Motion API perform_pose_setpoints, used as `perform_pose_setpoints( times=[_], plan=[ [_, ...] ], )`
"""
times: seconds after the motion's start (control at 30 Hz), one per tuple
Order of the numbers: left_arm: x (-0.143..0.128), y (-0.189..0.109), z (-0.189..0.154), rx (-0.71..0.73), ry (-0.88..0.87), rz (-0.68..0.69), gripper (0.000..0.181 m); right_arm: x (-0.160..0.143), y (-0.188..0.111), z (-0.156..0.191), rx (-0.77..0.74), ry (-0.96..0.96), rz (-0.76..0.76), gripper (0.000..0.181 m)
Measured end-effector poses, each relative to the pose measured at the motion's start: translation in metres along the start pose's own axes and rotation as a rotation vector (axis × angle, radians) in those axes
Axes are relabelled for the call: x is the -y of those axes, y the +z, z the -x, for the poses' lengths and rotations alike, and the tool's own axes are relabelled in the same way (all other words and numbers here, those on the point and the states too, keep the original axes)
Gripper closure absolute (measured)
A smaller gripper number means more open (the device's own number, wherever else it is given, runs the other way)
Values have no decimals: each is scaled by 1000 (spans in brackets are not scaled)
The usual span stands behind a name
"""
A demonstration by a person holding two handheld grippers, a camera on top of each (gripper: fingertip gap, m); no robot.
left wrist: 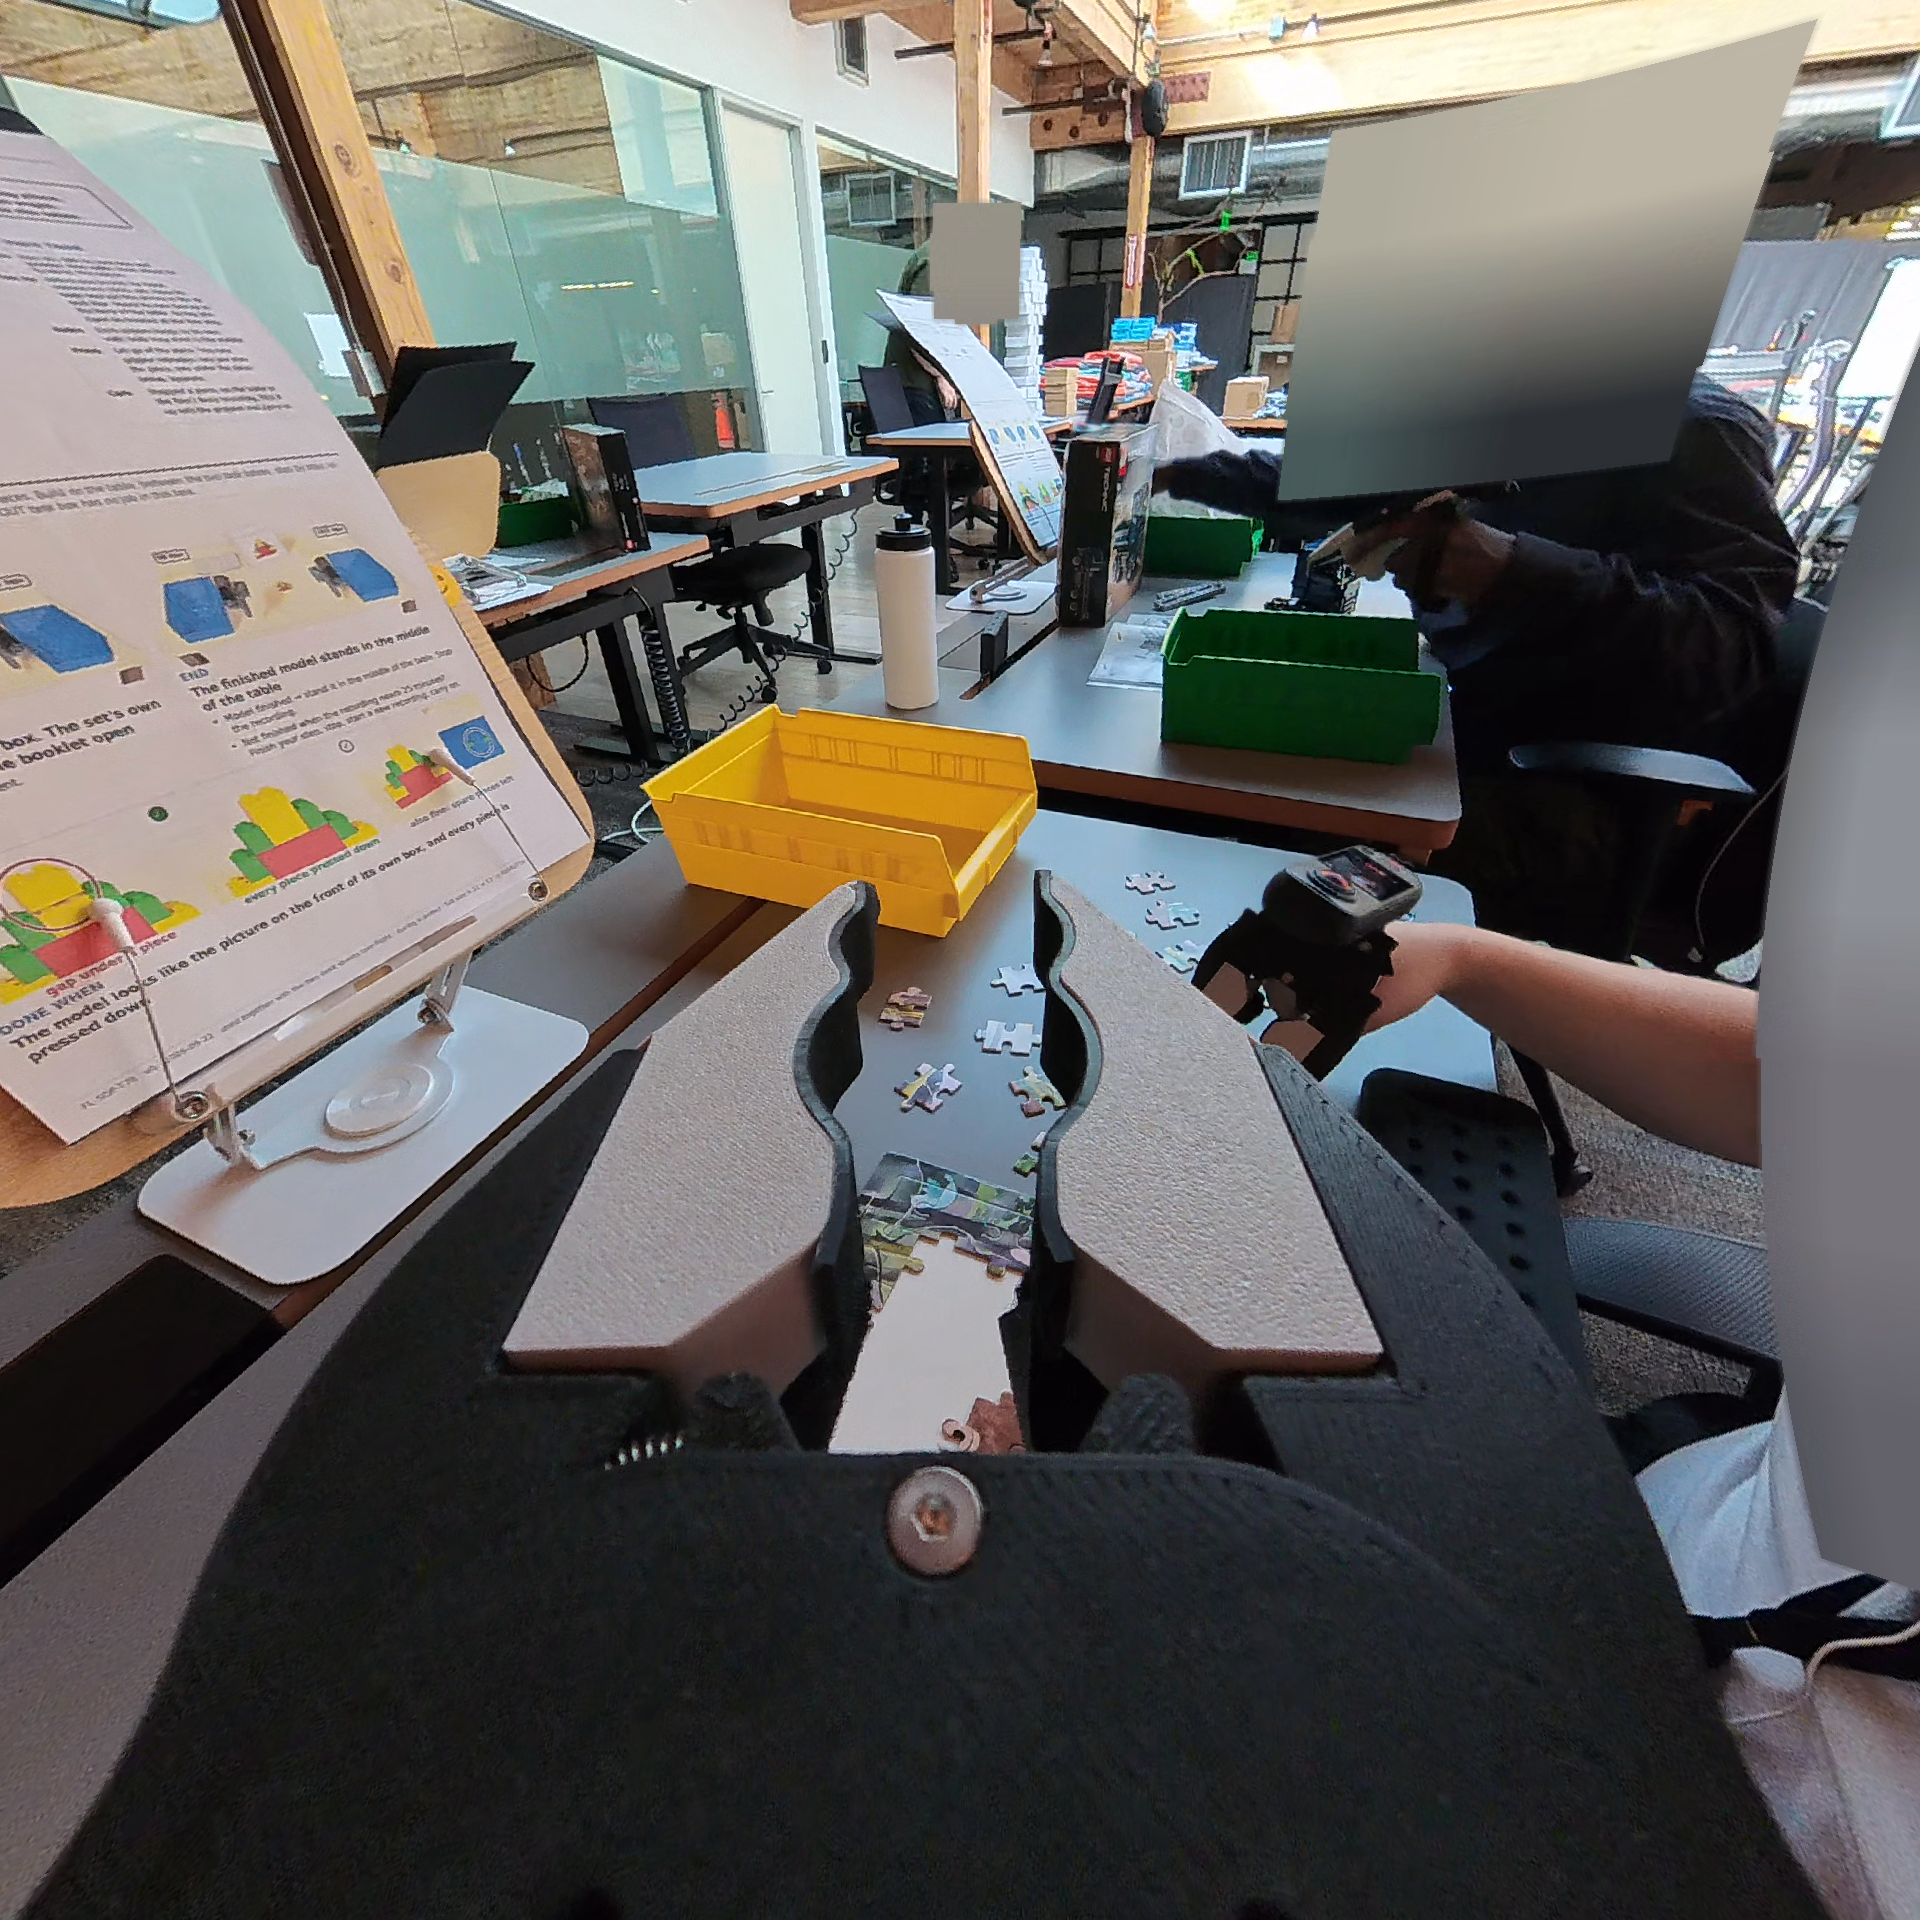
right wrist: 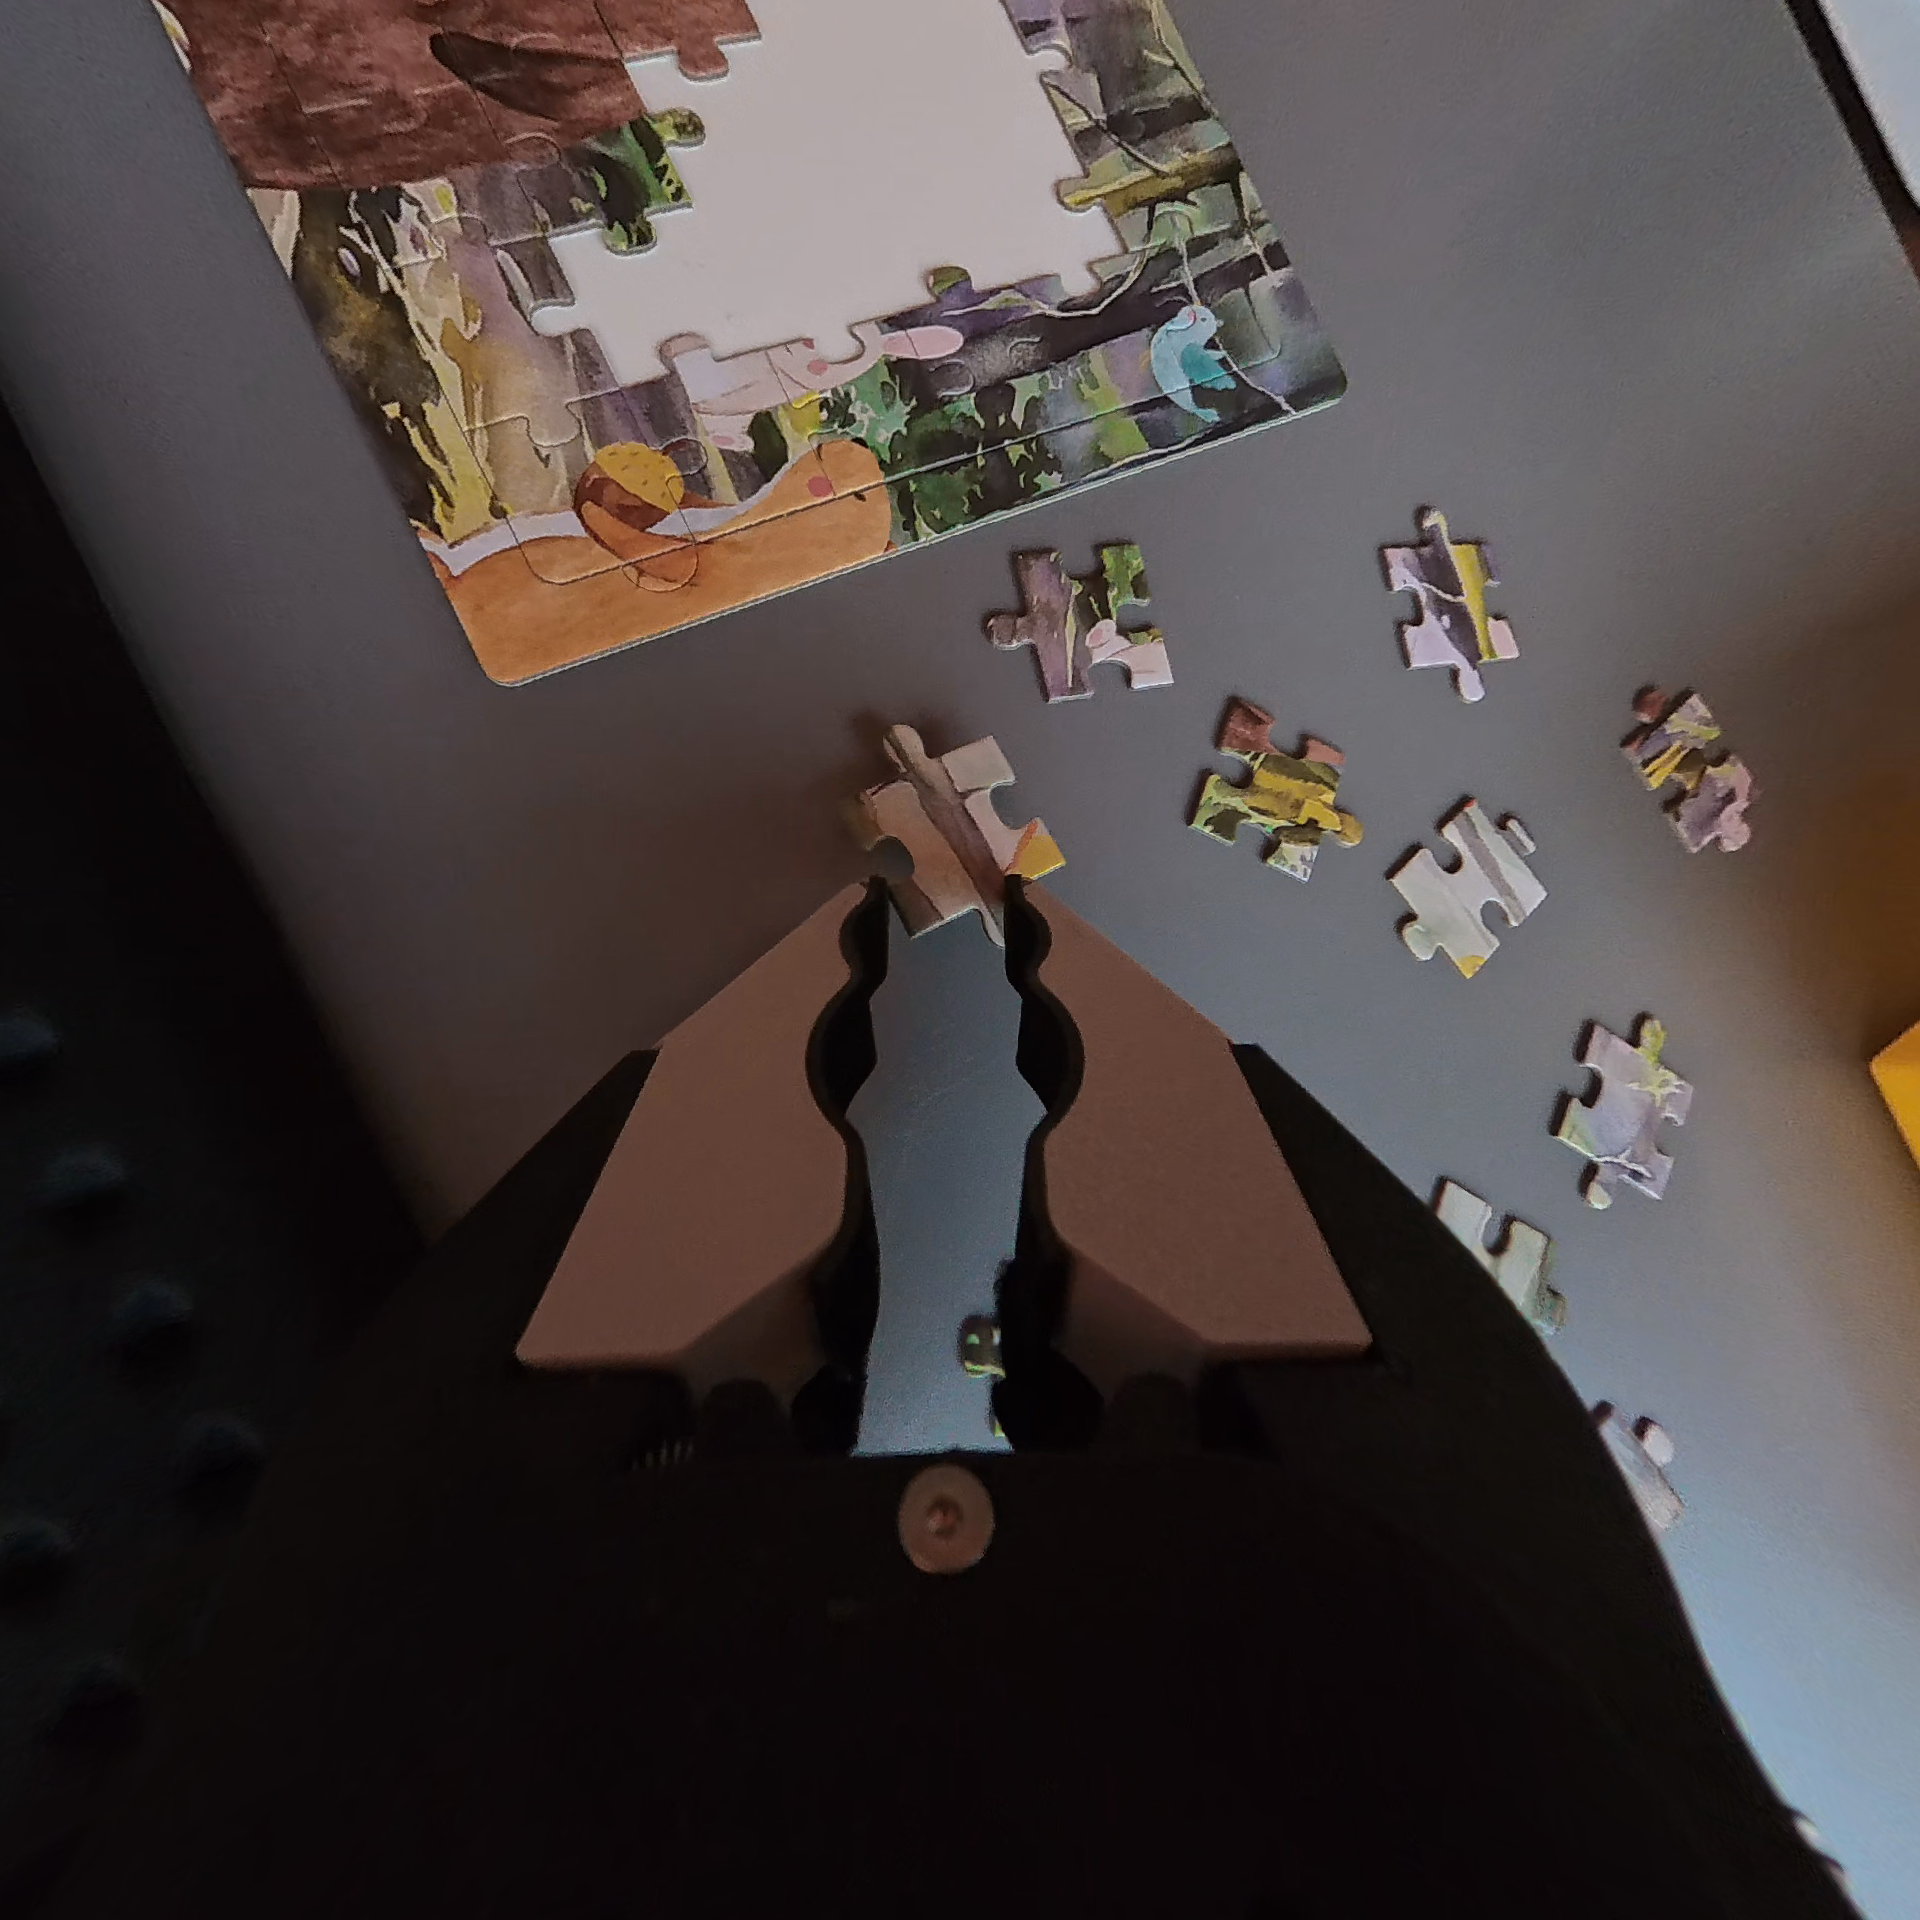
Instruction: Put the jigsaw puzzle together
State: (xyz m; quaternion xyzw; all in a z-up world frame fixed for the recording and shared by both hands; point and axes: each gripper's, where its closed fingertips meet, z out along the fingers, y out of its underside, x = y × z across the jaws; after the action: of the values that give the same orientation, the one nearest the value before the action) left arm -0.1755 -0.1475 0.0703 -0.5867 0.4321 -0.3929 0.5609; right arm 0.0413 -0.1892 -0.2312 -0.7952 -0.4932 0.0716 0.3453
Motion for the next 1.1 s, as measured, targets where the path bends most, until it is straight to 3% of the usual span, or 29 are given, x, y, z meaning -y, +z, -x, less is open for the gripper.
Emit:
perform_pose_setpoints(
  times=[0.3, 0.43, 0.5, 0.6, 0.73, 0.87, 1.1],
  plan=[
    [2, -6, 5, 5, -18, -20, 153, -6, 7, 6, 70, 144, 9, 160],
    [3, -8, 7, 11, -19, -22, 153, -7, 1, 8, 111, 166, -13, 141],
    [3, -9, 7, 12, -19, -26, 154, -8, -10, -10, 67, 167, -46, 141],
    [3, -9, 7, 7, -24, -28, 154, -24, -23, -62, -47, 247, -30, 146],
    [1, -6, 6, 4, -24, -17, 154, -29, -19, -118, -122, 394, -31, 148],
    [-1, -5, 6, 7, -16, -6, 154, -8, 2, -129, -110, 552, -71, 147],
    [-2, -3, 9, 7, -27, -3, 155, -15, 27, -132, -257, 637, 43, 141]
  ],
)
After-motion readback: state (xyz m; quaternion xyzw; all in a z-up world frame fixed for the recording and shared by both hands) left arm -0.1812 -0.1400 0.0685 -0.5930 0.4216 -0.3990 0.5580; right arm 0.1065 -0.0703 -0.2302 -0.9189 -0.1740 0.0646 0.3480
